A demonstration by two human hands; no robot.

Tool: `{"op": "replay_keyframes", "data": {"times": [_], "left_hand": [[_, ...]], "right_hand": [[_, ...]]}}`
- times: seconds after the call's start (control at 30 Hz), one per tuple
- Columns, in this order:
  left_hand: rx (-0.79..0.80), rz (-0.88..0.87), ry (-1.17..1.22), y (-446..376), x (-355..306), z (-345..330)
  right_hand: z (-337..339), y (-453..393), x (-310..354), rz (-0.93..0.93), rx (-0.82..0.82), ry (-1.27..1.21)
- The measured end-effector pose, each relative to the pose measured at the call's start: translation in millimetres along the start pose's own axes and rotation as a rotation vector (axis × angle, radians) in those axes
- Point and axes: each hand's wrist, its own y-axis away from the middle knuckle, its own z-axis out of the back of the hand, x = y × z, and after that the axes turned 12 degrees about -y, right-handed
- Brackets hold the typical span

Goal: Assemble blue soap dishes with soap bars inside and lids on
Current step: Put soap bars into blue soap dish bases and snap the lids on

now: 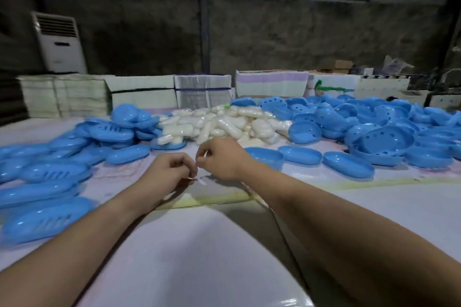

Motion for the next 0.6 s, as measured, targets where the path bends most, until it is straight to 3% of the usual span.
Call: {"op": "replay_keyframes", "data": {"times": [0.07, 0.2, 0.3, 0.4, 0.5, 0.6], "left_hand": [[-0.056, 0.018, -0.040, -2, 4, 5], [-0.153, 0.043, -0.226, -9, 16, 15], [-0.236, -0.016, -0.655, -17, 30, 32], [-0.155, 0.210, -1.004, -27, 50, 51], [-0.029, 0.410, -1.008, -28, 57, 55], [-0.075, 0.365, -1.059, -27, 55, 55]], "right_hand": [[-17, -2, -5, -0.007, -0.063, -0.005], [-28, 4, -15, 0.088, 0.002, 0.106], [-26, 7, -11, 0.111, 0.035, 0.072], [-27, 11, -7, 0.117, 0.097, 0.066], [-27, 12, -6, 0.119, 0.105, 0.048], [-26, 14, -6, 0.104, 0.078, 0.023]]}}
